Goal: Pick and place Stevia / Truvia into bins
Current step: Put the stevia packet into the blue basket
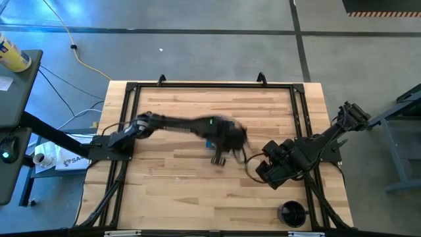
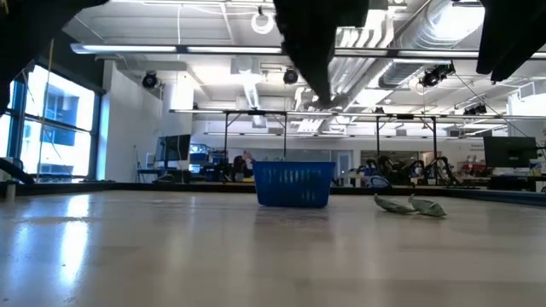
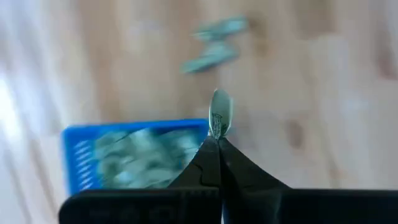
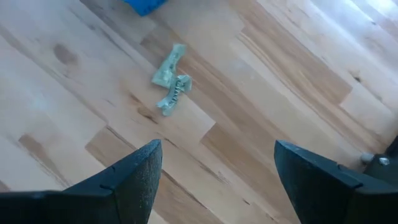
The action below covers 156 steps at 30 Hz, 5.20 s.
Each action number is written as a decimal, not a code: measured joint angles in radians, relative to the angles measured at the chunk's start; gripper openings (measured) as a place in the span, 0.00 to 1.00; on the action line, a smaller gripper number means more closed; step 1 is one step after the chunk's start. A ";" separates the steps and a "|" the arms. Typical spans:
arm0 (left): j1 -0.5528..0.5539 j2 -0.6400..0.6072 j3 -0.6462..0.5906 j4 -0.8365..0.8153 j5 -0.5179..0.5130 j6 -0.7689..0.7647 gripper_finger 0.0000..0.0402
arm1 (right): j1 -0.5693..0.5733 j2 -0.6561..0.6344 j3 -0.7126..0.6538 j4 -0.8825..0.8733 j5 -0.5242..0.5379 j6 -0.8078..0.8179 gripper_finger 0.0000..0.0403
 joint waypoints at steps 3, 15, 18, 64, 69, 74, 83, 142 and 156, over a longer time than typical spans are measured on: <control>0.104 -0.002 -0.001 -0.020 0.008 -0.062 0.09 | 0.002 0.000 -0.001 -0.002 0.000 -0.019 0.74; 0.277 0.011 -0.210 0.007 0.230 -0.114 0.25 | -0.067 0.015 -0.001 0.079 -0.044 -0.219 0.74; 0.246 -0.012 -0.211 -0.032 0.230 -0.111 0.29 | -0.104 0.057 -0.001 0.151 -0.062 -0.357 0.74; 0.133 -0.797 -1.065 0.473 0.150 -0.533 0.28 | -0.431 0.253 -0.357 0.780 -0.315 -0.293 0.24; 0.133 -0.797 -1.065 0.456 0.151 -0.516 0.28 | -0.483 0.219 -0.359 0.780 -0.360 -0.400 0.02; 0.132 -0.797 -1.065 0.396 0.151 -0.515 0.28 | -0.532 0.126 -0.276 0.760 -0.377 -0.428 0.02; 0.132 -0.797 -1.065 0.364 0.111 -0.508 0.28 | -0.695 0.163 -0.026 0.887 -0.377 -0.659 0.13; 0.028 0.136 -0.356 0.683 0.063 0.345 0.43 | -0.182 -0.303 -0.263 0.059 -0.025 -0.104 0.74; -0.020 0.121 -0.223 0.408 0.059 0.220 0.11 | -0.184 -0.303 -0.263 0.036 -0.026 -0.104 0.74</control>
